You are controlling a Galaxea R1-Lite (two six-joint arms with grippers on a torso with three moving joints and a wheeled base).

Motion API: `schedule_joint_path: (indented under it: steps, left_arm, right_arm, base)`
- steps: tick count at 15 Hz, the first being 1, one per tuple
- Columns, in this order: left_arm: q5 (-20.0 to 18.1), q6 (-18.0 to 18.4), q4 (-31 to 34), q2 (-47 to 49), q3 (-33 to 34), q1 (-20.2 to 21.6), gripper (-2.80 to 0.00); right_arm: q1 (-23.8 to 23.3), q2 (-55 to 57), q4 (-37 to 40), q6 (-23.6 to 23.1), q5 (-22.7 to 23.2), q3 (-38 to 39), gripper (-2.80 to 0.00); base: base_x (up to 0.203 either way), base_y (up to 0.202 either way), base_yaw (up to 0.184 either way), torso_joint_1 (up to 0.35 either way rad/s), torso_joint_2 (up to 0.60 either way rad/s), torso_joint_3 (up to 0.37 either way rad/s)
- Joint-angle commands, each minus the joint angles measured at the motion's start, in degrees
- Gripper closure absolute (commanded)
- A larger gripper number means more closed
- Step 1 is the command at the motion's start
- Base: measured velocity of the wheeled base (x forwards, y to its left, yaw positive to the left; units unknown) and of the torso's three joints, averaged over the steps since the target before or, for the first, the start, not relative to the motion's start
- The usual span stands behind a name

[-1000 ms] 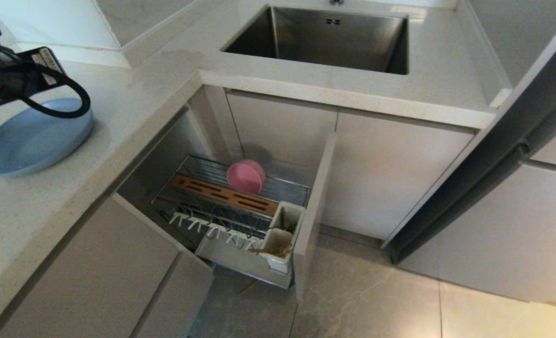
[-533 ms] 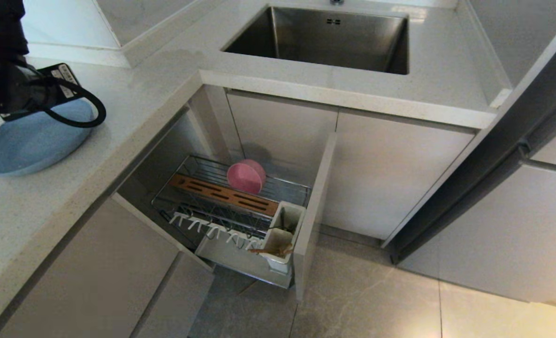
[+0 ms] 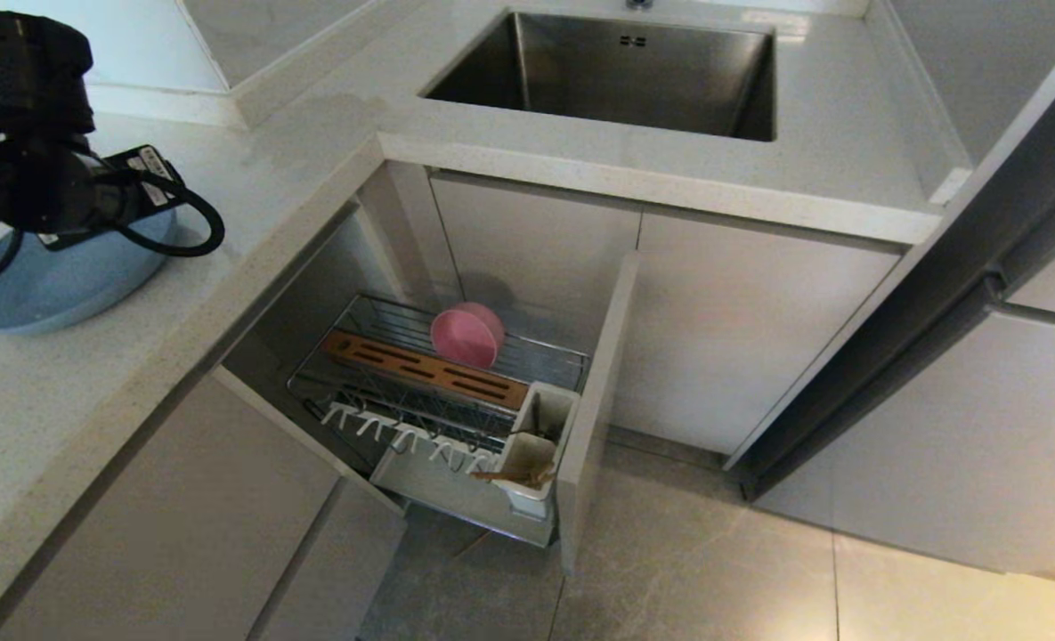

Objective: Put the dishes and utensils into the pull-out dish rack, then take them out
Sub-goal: Pick up the plate and place it in the cupboard

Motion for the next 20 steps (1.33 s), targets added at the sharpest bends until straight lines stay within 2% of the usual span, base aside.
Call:
schedule_joint_path:
  steps: [1, 6, 20]
  left_arm:
    - [-0.3, -0.8, 0.0, 1.6, -0.4, 0.5, -2.80]
    - [-1.6, -2.4, -0.2, 3.6, -1.1, 1.1, -2.80]
    - [-2.3, -2.6, -1.3, 4.0, -0.4, 1.3, -2.80]
  right_arm:
    - [0.0, 0.0, 0.0, 0.0, 0.0, 0.5, 0.00]
    - [0.0, 0.0, 0.0, 0.0, 0.0, 0.5, 0.00]
    - [0.0, 0.0, 0.0, 0.0, 0.0, 0.5, 0.00]
  base:
    - [0.000, 0.000, 0.000, 0.000, 0.00, 0.000]
    - [0.000, 0.000, 0.000, 0.000, 0.00, 0.000]
    - [0.000, 0.000, 0.000, 0.000, 0.00, 0.000]
